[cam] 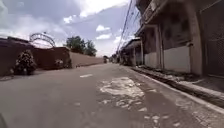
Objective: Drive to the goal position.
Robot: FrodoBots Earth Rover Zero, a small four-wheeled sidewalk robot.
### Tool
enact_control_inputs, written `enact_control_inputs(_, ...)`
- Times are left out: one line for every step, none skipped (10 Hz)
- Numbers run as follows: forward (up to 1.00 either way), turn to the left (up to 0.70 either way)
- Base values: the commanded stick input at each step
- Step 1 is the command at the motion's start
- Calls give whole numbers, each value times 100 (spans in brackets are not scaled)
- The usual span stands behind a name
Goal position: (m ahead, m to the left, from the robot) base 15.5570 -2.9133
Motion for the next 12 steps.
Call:
enact_control_inputs(100, 1)
enact_control_inputs(100, 1)
enact_control_inputs(100, 1)
enact_control_inputs(100, 1)
enact_control_inputs(100, 1)
enact_control_inputs(100, 1)
enact_control_inputs(100, 1)
enact_control_inputs(100, 1)
enact_control_inputs(100, 1)
enact_control_inputs(100, 1)
enact_control_inputs(100, 1)
enact_control_inputs(100, 1)
